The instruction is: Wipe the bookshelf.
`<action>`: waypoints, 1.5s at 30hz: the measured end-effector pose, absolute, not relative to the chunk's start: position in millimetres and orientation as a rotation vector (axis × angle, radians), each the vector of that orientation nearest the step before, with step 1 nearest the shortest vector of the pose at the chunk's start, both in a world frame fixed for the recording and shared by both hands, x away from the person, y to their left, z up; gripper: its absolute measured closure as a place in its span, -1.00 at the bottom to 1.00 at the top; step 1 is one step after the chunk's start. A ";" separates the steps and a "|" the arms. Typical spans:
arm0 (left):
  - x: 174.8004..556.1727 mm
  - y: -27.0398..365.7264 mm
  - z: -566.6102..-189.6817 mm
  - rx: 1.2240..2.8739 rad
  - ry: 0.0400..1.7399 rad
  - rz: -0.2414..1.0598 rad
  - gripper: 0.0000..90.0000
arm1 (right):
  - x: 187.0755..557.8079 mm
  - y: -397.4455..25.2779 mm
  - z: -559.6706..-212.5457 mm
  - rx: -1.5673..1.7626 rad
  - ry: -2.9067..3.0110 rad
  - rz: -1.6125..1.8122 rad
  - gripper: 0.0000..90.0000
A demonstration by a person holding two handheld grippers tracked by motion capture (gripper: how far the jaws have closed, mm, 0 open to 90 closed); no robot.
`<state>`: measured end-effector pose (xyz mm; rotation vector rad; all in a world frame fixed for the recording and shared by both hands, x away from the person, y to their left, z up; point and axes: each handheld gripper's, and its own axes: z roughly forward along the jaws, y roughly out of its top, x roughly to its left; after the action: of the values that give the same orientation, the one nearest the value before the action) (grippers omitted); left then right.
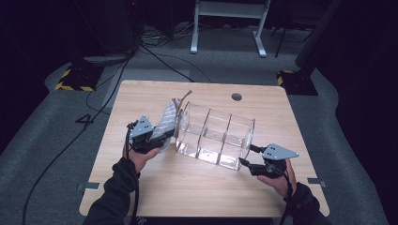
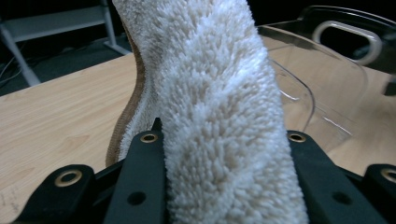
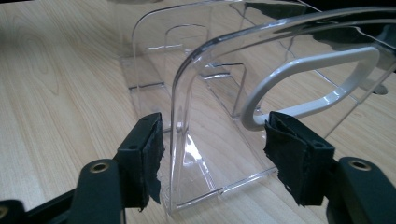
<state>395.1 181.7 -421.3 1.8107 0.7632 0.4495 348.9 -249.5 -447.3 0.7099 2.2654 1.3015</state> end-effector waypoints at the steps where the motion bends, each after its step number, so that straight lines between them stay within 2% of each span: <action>1: 398.4 182.6 -421.2 1.800 0.777 0.469 0.49 | 349.3 -248.9 -447.8 0.706 2.268 1.304 -0.15; 4: 404.6 187.3 -423.0 1.753 0.811 0.442 0.49 | 349.5 -246.5 -448.5 0.707 2.271 1.298 -0.17; 9: 403.6 182.8 -429.5 1.825 0.795 0.416 0.49 | 348.3 -242.9 -444.9 0.710 2.239 1.307 -0.24; 10: 403.8 182.9 -431.4 1.824 0.784 0.378 0.49 | 348.3 -242.5 -444.6 0.709 2.239 1.309 -0.26; 12: 402.5 182.0 -432.5 1.842 0.759 0.363 0.50 | 347.8 -239.1 -443.0 0.710 2.227 1.309 -0.36; 19: 392.0 174.2 -430.8 1.926 0.644 0.335 0.50 | 350.6 -235.7 -438.7 0.694 2.217 1.300 -0.31; 20: 389.3 172.9 -429.8 1.939 0.629 0.341 0.50 | 351.0 -235.5 -438.9 0.692 2.213 1.297 -0.27; 23: 386.2 173.8 -429.1 1.951 0.604 0.331 0.50 | 351.2 -239.9 -437.7 0.713 2.192 1.283 0.03; 29: 376.0 172.7 -426.9 1.985 0.543 0.311 0.50 | 351.3 -243.2 -436.6 0.714 2.197 1.285 0.06; 38: 393.1 174.7 -421.6 1.889 0.736 0.482 0.49 | 352.3 -245.0 -435.7 0.699 2.214 1.287 0.06; 39: 396.1 174.3 -421.5 1.863 0.754 0.482 0.48 | 352.3 -244.6 -435.8 0.699 2.215 1.285 0.06; 41: 403.0 181.9 -423.4 1.726 0.760 0.372 0.48 | 352.9 -244.2 -435.7 0.704 2.209 1.277 0.05; 42: 404.4 183.8 -423.0 1.713 0.783 0.380 0.48 | 353.1 -244.5 -435.5 0.703 2.212 1.276 0.06; 45: 406.8 182.6 -420.3 1.775 0.823 0.488 0.48 | 353.2 -245.5 -435.5 0.699 2.210 1.277 0.08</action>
<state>406.8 182.6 -420.3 1.7745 0.8231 0.4881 353.2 -245.5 -435.5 0.6993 2.2101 1.2770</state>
